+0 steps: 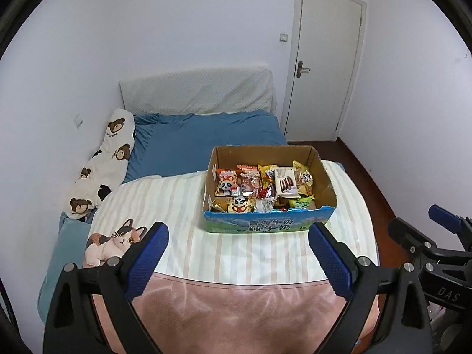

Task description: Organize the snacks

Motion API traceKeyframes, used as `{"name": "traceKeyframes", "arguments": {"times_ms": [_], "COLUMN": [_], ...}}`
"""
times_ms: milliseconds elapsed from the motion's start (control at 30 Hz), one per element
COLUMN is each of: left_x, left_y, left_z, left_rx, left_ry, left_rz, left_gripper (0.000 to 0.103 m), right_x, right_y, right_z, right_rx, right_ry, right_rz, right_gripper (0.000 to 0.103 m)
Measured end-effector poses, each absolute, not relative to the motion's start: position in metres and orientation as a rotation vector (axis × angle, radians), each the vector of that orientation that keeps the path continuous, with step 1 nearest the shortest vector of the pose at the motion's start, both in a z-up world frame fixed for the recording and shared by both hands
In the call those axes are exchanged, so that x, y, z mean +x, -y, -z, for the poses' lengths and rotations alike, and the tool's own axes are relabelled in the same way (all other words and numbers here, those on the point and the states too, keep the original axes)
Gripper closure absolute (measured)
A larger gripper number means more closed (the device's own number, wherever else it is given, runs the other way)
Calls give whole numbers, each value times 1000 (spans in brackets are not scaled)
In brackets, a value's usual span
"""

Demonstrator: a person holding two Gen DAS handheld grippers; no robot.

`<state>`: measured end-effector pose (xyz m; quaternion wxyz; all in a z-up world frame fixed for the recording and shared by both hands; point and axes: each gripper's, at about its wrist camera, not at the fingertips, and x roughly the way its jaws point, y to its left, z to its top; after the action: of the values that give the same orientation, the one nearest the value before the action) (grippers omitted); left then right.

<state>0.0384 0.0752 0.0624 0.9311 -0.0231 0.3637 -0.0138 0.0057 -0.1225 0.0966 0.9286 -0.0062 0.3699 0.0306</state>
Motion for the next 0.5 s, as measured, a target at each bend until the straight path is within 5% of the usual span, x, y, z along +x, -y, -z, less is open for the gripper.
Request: {"name": "traceKeyframes", "arguments": {"times_ms": [500], "left_x": [102], "left_y": [-66], "left_z": [-38], "left_rx": [-26], "left_ry": [-802], "left_rz": [-9], "left_gripper": [6], "right_x": [83], "right_y": [145], "right_z": [-77], "right_rx": [39], "right_ry": [-762], "right_rz": [14], "right_gripper": [2]}}
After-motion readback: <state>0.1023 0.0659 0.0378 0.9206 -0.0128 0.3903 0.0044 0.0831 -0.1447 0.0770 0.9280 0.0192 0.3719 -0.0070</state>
